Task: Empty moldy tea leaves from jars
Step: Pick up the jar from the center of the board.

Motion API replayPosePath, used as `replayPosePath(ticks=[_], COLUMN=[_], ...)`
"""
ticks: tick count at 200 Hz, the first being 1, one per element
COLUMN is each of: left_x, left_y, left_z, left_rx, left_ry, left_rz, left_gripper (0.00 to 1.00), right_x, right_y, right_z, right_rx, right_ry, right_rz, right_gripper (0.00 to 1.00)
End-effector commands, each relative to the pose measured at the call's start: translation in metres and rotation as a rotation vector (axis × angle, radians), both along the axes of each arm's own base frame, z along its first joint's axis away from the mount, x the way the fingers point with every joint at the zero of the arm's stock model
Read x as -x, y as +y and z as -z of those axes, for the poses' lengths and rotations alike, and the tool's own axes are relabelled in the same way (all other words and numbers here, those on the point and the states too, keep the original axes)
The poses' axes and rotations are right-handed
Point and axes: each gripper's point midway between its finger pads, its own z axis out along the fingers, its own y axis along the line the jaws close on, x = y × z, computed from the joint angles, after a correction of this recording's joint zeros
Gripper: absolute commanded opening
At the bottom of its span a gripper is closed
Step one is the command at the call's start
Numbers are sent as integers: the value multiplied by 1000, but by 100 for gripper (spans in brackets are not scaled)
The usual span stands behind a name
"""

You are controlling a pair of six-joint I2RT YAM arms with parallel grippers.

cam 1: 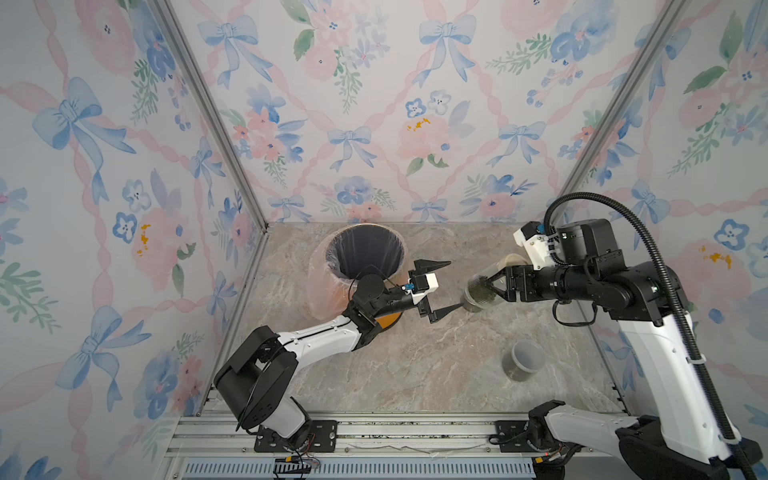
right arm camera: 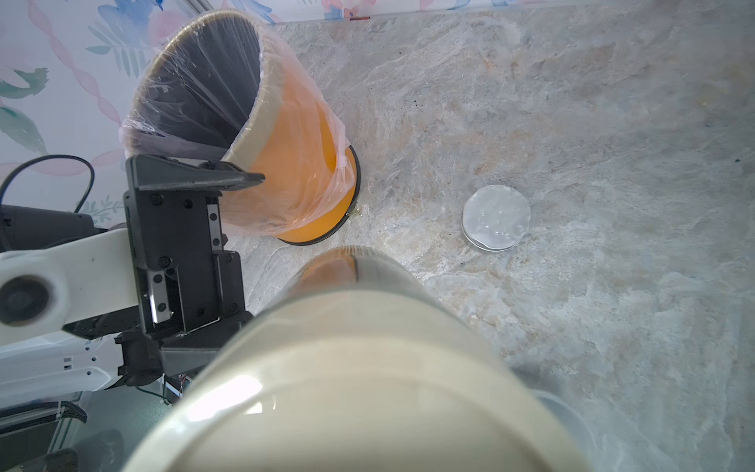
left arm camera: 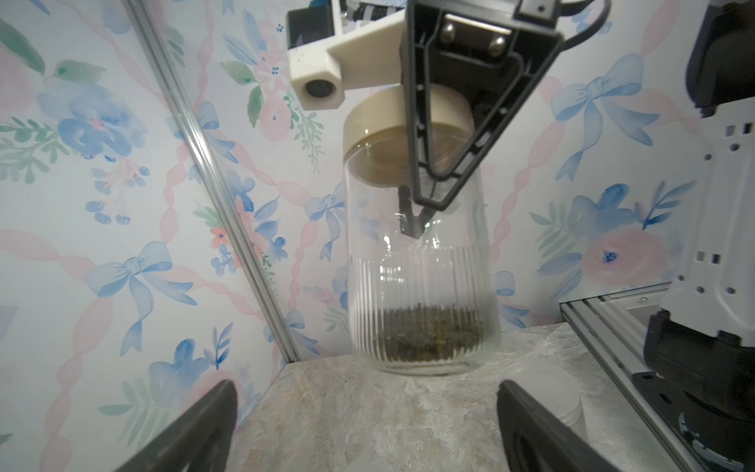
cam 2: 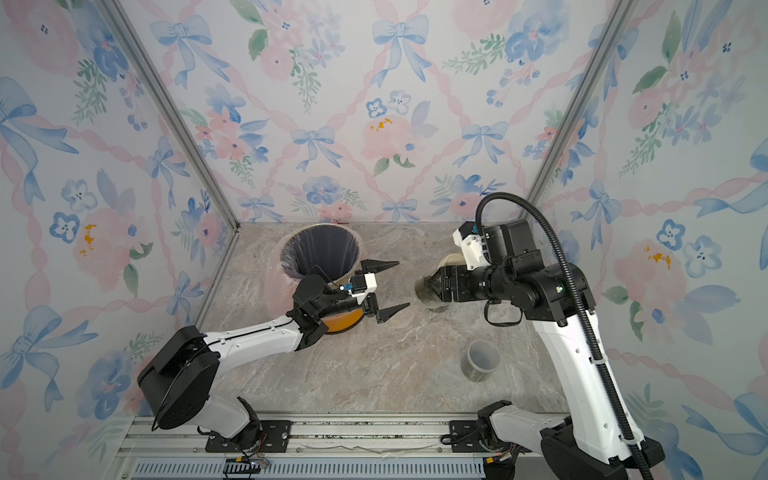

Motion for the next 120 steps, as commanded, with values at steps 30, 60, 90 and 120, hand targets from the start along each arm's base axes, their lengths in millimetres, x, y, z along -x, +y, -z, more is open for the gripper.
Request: replayPosePath(ticks=[30,60,90,120], left_x=[10,0,-3,-9], left_y=[-26,-40,-46,-47], left_z=[-15,-8,-7,-14], left_rx=[29,22,27,54], left_ry=[-38,0,7,2], left_rz=[162,179,173,148], left_gripper=[98,98,98,96], right_x=[-4,-9,-12,-14], right_y=[13,23,30,36], right_z=[-20,-24,-26,-20], right_rx=[-118,-187,-229,-248], right_ry=[-16,-22,-26,-5], right_rz=[-23,-32,-41,-53], right_gripper=[38,36,35,35])
